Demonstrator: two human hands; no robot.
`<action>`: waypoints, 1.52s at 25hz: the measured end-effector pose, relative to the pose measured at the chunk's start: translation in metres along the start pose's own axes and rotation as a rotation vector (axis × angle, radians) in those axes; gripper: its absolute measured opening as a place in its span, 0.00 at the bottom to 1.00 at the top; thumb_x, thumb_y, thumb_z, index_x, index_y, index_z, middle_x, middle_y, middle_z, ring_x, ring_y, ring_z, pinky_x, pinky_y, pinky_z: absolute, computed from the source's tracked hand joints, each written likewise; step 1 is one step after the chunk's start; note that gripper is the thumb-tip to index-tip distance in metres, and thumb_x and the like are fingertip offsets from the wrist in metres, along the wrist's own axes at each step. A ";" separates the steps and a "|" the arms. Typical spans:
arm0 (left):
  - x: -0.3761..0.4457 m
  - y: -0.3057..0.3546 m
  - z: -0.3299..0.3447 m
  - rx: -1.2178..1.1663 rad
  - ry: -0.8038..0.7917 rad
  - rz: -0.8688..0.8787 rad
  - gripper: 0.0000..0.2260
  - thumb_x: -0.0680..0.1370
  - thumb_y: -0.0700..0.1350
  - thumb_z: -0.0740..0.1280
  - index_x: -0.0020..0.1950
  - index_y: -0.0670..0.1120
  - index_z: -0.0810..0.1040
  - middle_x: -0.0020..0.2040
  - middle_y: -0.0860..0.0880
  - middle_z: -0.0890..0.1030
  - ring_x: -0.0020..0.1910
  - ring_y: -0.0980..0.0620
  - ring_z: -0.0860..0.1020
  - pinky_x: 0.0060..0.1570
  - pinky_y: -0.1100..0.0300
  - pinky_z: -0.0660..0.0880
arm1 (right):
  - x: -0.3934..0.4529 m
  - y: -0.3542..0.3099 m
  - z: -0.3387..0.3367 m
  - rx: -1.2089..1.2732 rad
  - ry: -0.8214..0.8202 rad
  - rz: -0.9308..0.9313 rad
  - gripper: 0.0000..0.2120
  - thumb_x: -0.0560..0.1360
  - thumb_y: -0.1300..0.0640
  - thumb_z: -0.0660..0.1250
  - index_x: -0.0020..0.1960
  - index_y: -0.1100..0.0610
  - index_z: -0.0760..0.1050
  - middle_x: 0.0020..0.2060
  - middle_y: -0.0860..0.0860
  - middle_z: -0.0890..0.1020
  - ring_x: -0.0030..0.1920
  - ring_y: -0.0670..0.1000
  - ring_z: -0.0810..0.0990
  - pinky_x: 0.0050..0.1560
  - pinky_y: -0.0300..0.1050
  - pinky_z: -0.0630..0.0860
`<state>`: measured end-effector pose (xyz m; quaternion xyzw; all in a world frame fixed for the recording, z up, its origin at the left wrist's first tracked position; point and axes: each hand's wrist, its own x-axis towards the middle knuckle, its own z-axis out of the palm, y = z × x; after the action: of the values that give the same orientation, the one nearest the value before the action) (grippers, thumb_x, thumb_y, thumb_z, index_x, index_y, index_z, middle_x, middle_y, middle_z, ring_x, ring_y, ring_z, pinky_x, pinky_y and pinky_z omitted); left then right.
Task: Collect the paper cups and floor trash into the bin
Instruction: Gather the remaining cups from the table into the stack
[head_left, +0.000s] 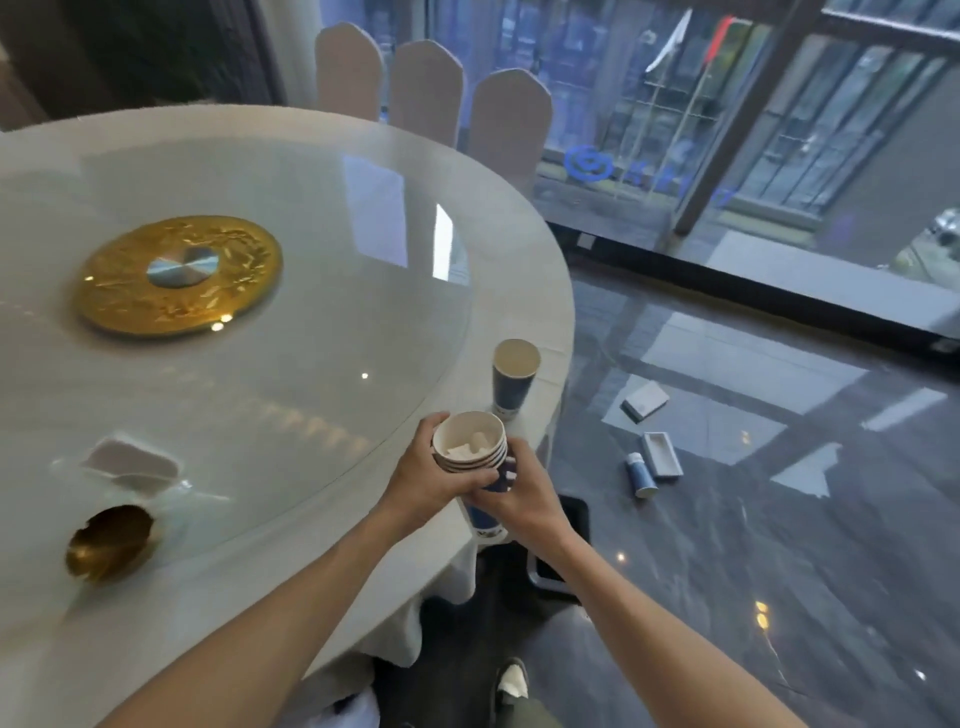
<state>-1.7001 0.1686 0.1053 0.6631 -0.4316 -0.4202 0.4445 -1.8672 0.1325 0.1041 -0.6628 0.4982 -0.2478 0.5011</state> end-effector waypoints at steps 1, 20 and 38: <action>0.007 0.002 0.011 0.024 -0.023 0.004 0.39 0.64 0.49 0.86 0.68 0.58 0.69 0.58 0.61 0.80 0.59 0.59 0.81 0.57 0.61 0.79 | 0.004 0.008 -0.011 -0.006 0.009 0.002 0.35 0.64 0.45 0.83 0.66 0.52 0.73 0.58 0.48 0.84 0.58 0.48 0.83 0.59 0.53 0.82; 0.044 0.015 0.046 -0.061 0.548 -0.168 0.37 0.59 0.58 0.84 0.64 0.53 0.75 0.56 0.55 0.84 0.56 0.56 0.84 0.50 0.63 0.80 | 0.209 0.055 -0.076 -0.171 -0.118 0.046 0.53 0.65 0.46 0.83 0.79 0.56 0.57 0.76 0.55 0.66 0.75 0.57 0.68 0.75 0.58 0.69; 0.161 0.081 0.054 -0.129 0.263 0.083 0.33 0.68 0.47 0.84 0.69 0.49 0.73 0.59 0.56 0.82 0.59 0.53 0.82 0.50 0.64 0.81 | 0.162 0.078 -0.115 -0.166 0.067 0.036 0.22 0.64 0.52 0.80 0.55 0.46 0.76 0.48 0.46 0.83 0.47 0.48 0.83 0.47 0.57 0.82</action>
<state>-1.7227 -0.0147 0.1414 0.6641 -0.3689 -0.3376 0.5558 -1.9327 -0.0629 0.0488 -0.6843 0.5455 -0.2187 0.4318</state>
